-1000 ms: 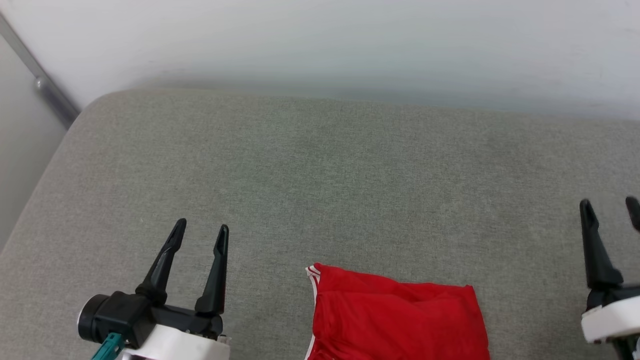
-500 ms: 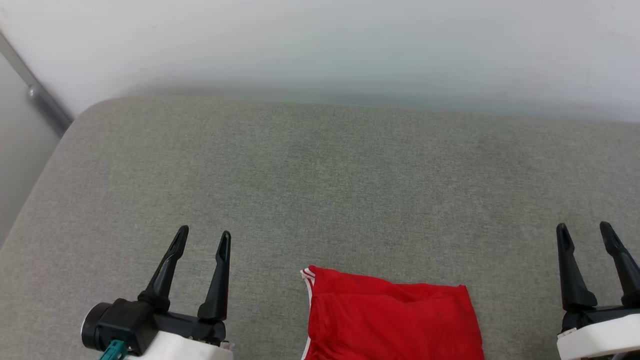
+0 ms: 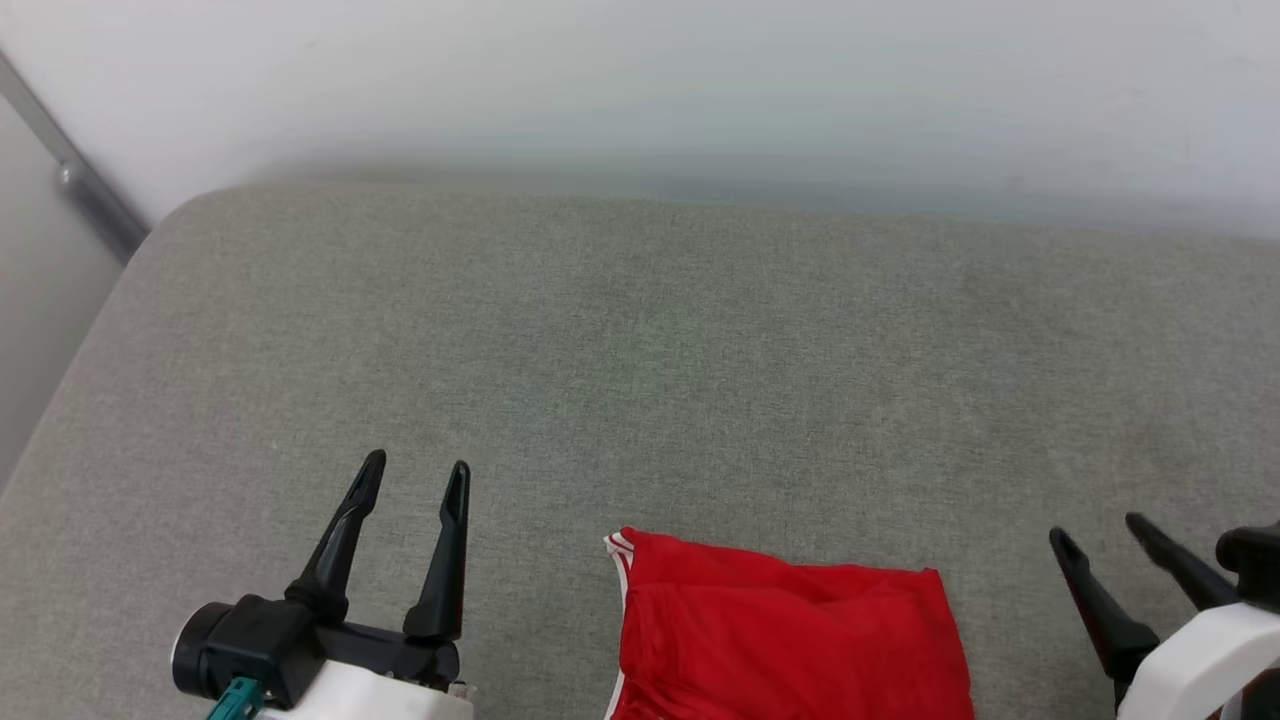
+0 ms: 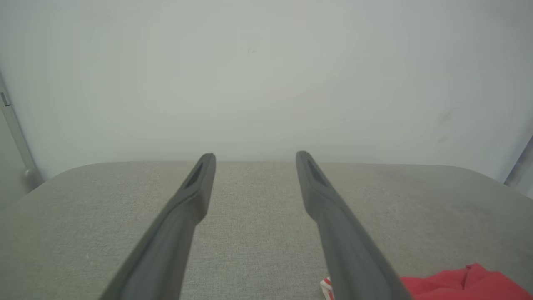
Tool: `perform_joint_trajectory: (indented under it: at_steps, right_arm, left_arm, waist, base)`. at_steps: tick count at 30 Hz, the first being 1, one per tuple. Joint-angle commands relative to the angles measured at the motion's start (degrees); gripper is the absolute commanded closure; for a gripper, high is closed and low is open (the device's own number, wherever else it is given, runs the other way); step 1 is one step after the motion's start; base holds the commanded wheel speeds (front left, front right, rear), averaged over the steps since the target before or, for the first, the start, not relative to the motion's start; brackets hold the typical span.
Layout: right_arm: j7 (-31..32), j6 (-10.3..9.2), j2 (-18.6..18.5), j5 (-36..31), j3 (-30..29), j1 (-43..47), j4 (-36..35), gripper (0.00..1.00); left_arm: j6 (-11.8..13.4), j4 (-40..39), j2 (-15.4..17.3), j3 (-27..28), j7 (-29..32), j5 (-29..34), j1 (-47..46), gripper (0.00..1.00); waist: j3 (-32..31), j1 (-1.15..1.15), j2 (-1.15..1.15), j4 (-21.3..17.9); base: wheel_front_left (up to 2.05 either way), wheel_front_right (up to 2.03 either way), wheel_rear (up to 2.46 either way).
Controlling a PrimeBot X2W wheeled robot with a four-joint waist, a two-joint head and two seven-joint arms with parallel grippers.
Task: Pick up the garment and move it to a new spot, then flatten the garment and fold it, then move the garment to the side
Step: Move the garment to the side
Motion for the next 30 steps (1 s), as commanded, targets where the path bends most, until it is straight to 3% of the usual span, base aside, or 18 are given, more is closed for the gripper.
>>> perform_joint_trajectory:
  at_steps: [1,6,12,20,30]
  right_arm:
    - [3.4,-0.02,-1.0,1.4,0.3,0.6,-1.2,0.0]
    - [21.2,-0.01,-2.4,7.7,0.9,2.2,-5.8,0.0]
    - [37.2,-0.02,0.3,9.8,-0.1,2.4,-9.0,0.0]
    - [45.3,-0.02,4.8,6.9,1.7,0.3,-6.3,0.0]
    - [45.2,-0.02,7.4,4.7,3.6,-2.2,2.3,0.0]
  left_arm:
    - [0.0,0.0,-0.3,-0.1,-0.1,0.3,-0.5,0.0]
    - [0.0,0.4,-0.3,-0.8,-0.1,0.4,-1.5,0.0]
    - [0.0,0.6,-0.3,-1.7,-0.1,0.3,-3.2,0.0]
    - [0.0,1.6,-0.1,-3.3,-0.1,0.9,-4.8,0.0]
    - [0.0,2.1,-0.4,-4.4,-0.1,0.6,-5.8,0.0]
  waist:
    - [0.3,0.0,0.0,0.2]
    - [1.8,0.0,0.0,1.1]
    - [3.9,0.0,0.0,3.1]
    - [5.9,0.0,0.0,6.0]
    - [6.9,0.0,0.0,8.4]
  base:
    - [0.0,0.0,0.0]
    - [0.0,0.0,0.0]
    - [0.0,0.0,0.0]
    - [0.0,0.0,0.0]
    - [0.0,0.0,0.0]
